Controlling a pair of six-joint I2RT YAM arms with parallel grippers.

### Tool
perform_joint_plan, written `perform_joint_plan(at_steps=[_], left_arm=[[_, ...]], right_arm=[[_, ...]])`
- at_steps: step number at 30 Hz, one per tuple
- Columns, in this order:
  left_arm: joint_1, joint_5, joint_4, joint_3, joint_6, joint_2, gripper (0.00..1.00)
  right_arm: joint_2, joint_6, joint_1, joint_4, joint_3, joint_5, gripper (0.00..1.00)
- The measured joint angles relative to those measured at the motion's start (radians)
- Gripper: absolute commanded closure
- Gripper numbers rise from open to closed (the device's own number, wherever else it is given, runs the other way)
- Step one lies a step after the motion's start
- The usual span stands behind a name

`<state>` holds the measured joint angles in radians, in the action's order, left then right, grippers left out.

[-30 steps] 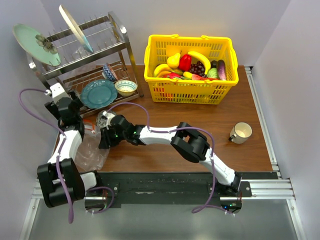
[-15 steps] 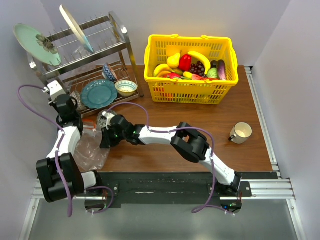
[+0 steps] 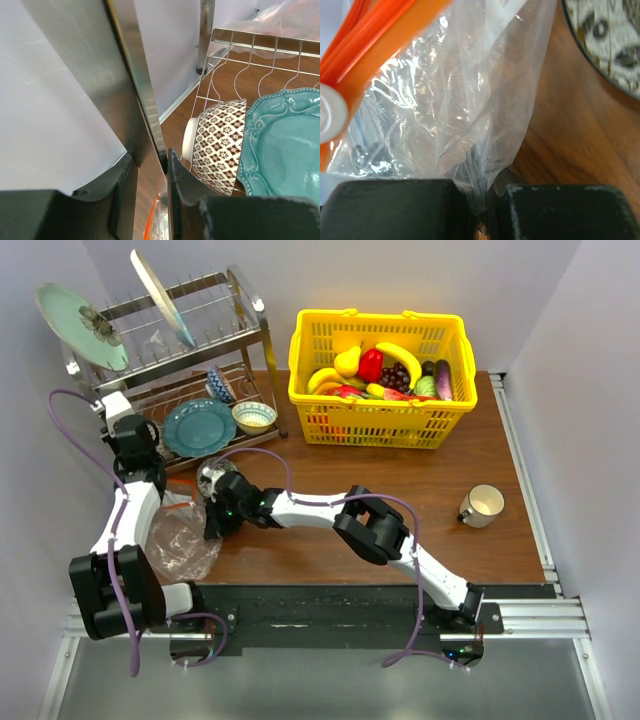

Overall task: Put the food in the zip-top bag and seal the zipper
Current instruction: Pick up the zipper food storage bag at the center of the board.

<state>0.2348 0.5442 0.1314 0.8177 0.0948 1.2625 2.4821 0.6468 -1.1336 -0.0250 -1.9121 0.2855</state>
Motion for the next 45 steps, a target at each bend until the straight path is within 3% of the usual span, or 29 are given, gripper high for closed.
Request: perform_joint_plan(at_steps=[21,27,35,45], left_arm=[[-0.020,0.002,-0.132,0.145,-0.043,0.028,1.00],[-0.035,0.010,-0.140,0.175,-0.073,0.032,1.00],[-0.041,0.017,-0.132,0.179,-0.093,0.040,1.00],[-0.041,0.028,-0.122,0.179,-0.097,0.049,1.00]], right_arm=[[0.005,0.002,0.000,-0.073,-0.037,-0.009,0.95],[0.081,0.009,0.000,-0.153,-0.175,-0.008,0.96],[0.066,-0.007,0.000,-0.230,-0.185,-0.039,0.97],[-0.230,-0.093,0.000,-0.299,0.165,-0.090,0.99]])
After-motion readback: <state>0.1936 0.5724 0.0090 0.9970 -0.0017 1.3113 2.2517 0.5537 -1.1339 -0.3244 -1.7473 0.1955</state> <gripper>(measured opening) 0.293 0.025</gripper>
